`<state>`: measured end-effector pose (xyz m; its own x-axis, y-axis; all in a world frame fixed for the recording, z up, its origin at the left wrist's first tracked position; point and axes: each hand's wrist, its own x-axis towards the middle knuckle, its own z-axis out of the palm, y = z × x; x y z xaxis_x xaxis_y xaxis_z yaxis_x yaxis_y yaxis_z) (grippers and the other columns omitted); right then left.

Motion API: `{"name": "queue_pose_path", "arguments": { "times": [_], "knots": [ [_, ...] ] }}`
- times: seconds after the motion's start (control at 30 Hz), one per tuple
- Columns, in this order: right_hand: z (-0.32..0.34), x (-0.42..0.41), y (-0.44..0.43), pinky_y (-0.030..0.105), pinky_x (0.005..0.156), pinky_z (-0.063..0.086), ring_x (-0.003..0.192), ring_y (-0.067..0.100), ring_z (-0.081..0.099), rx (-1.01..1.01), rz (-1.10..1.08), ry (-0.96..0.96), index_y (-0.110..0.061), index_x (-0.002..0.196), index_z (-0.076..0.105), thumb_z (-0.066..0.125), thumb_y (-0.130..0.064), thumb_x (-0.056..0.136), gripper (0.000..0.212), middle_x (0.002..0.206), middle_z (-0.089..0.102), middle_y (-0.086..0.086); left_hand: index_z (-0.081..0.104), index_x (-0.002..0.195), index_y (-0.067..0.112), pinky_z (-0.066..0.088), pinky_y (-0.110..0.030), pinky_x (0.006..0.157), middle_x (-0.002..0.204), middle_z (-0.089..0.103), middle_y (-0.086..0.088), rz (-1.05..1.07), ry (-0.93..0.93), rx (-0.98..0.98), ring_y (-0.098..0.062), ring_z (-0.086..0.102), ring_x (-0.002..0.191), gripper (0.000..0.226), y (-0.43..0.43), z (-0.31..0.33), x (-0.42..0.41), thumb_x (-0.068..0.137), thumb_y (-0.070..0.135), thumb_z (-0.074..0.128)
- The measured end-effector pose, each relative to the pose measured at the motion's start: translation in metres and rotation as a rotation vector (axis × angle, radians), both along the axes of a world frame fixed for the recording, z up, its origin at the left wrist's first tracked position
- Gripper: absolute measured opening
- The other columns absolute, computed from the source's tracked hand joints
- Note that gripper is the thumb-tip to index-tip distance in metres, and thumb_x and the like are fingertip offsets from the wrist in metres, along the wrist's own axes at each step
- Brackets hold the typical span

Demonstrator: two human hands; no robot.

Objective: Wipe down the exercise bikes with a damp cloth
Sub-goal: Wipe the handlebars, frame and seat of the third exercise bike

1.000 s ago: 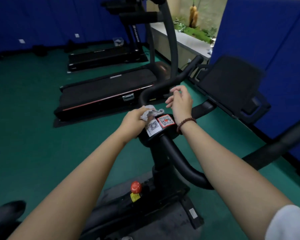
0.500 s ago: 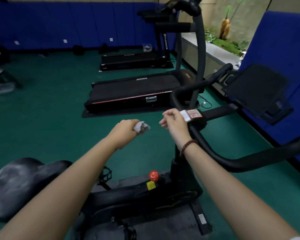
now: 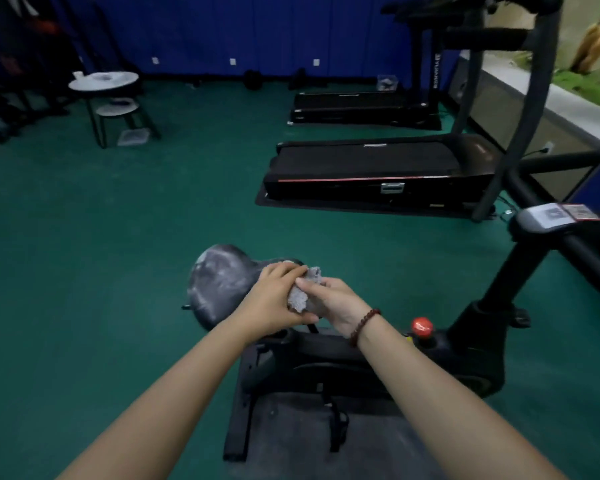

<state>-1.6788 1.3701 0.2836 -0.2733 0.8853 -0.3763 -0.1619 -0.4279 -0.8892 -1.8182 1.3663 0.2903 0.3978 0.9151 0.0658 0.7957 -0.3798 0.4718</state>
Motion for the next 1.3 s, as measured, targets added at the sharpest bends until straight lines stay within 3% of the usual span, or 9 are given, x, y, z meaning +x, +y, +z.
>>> {"name": "queue_pose_path", "arguments": {
  "times": [0.17, 0.27, 0.37, 0.53, 0.7, 0.87, 1.0, 1.17, 1.3],
  "knots": [
    [-0.017, -0.060, -0.010, 0.023, 0.061, 0.052, 0.072, 0.014, 0.064, 0.032, -0.018, -0.093, -0.010, 0.098, 0.062, 0.050, 0.001, 0.088, 0.019, 0.085, 0.067, 0.007, 0.021, 0.146, 0.022, 0.015, -0.032, 0.112, 0.150, 0.021, 0.002, -0.018, -0.051, -0.109, -0.016, 0.011, 0.138, 0.101, -0.024, -0.012, -0.060, 0.066, 0.050, 0.075],
    [-0.025, -0.072, -0.013, 0.019, 0.055, 0.046, 0.066, 0.012, 0.059, 0.051, -0.053, -0.259, -0.018, 0.090, 0.060, 0.045, 0.003, 0.086, 0.026, 0.081, 0.064, 0.003, 0.037, 0.139, 0.022, 0.020, -0.027, 0.108, 0.142, 0.037, 0.003, 0.075, -0.222, -0.147, -0.013, 0.024, 0.133, 0.079, -0.025, -0.017, -0.088, 0.074, 0.063, 0.055],
    [-0.027, -0.066, -0.002, 0.015, 0.058, 0.046, 0.072, 0.011, 0.057, 0.154, -0.188, -0.376, -0.016, 0.095, 0.058, 0.044, 0.006, 0.085, 0.027, 0.089, 0.062, 0.005, 0.054, 0.124, 0.014, 0.029, -0.025, 0.100, 0.129, 0.053, -0.004, 0.294, -0.350, -0.070, -0.018, 0.042, 0.122, 0.043, -0.013, -0.020, -0.108, 0.092, 0.041, 0.046],
    [-0.017, -0.040, 0.057, 0.033, 0.075, 0.054, 0.092, 0.018, 0.061, 0.203, -0.339, -0.202, -0.015, 0.115, 0.050, 0.044, -0.002, 0.092, 0.027, 0.105, 0.061, 0.001, 0.060, 0.112, 0.010, 0.040, -0.032, 0.096, 0.113, 0.058, -0.005, 0.524, -0.473, -0.061, -0.017, 0.050, 0.108, 0.027, 0.019, -0.019, -0.135, 0.095, 0.024, 0.044],
    [-0.039, -0.048, 0.107, 0.038, 0.091, 0.041, 0.105, 0.026, 0.051, 0.459, -0.176, -1.339, -0.010, 0.129, 0.041, 0.049, -0.009, 0.089, 0.041, 0.118, 0.053, 0.010, 0.062, 0.106, 0.010, 0.043, -0.040, 0.095, 0.106, 0.060, -0.006, 0.634, -0.456, -0.080, -0.023, 0.054, 0.105, 0.024, 0.065, -0.031, -0.154, 0.095, 0.022, 0.044],
    [-0.061, -0.076, 0.098, 0.039, 0.097, 0.039, 0.109, 0.029, 0.056, 0.667, -0.050, -1.352, -0.010, 0.111, 0.061, 0.043, -0.021, 0.092, 0.029, 0.114, 0.063, 0.009, 0.059, 0.112, 0.008, 0.038, -0.030, 0.095, 0.117, 0.059, -0.008, 0.705, -0.416, -0.105, -0.020, 0.052, 0.110, 0.025, 0.112, -0.045, -0.162, 0.095, 0.018, 0.043],
    [-0.062, -0.086, 0.110, 0.036, 0.067, 0.045, 0.078, 0.032, 0.060, 0.562, 0.083, -1.589, -0.013, 0.088, 0.063, 0.027, -0.050, 0.084, 0.052, 0.085, 0.066, 0.011, 0.059, 0.114, 0.010, 0.034, -0.022, 0.090, 0.118, 0.059, -0.004, 0.685, -0.445, -0.138, -0.009, 0.048, 0.104, 0.028, 0.141, -0.054, -0.162, 0.097, 0.021, 0.041],
    [-0.055, -0.071, 0.171, 0.027, 0.057, 0.035, 0.071, 0.026, 0.051, 0.045, 0.406, -1.286, -0.015, 0.067, 0.053, 0.040, -0.042, 0.090, 0.037, 0.069, 0.053, 0.004, 0.062, 0.113, 0.013, 0.038, -0.030, 0.100, 0.119, 0.062, -0.003, 0.576, -0.510, -0.242, -0.016, 0.054, 0.113, 0.032, 0.173, -0.062, -0.157, 0.098, 0.025, 0.037],
    [-0.049, -0.052, 0.172, 0.029, 0.082, 0.042, 0.110, 0.027, 0.054, -0.306, 0.281, -0.742, -0.008, 0.108, 0.059, 0.042, -0.025, 0.096, 0.026, 0.118, 0.056, 0.006, 0.068, 0.105, 0.009, 0.040, -0.032, 0.100, 0.110, 0.067, -0.008, 0.405, -0.460, -0.399, -0.018, 0.059, 0.106, 0.041, 0.196, -0.064, -0.153, 0.098, 0.032, 0.035]
  ]
}}
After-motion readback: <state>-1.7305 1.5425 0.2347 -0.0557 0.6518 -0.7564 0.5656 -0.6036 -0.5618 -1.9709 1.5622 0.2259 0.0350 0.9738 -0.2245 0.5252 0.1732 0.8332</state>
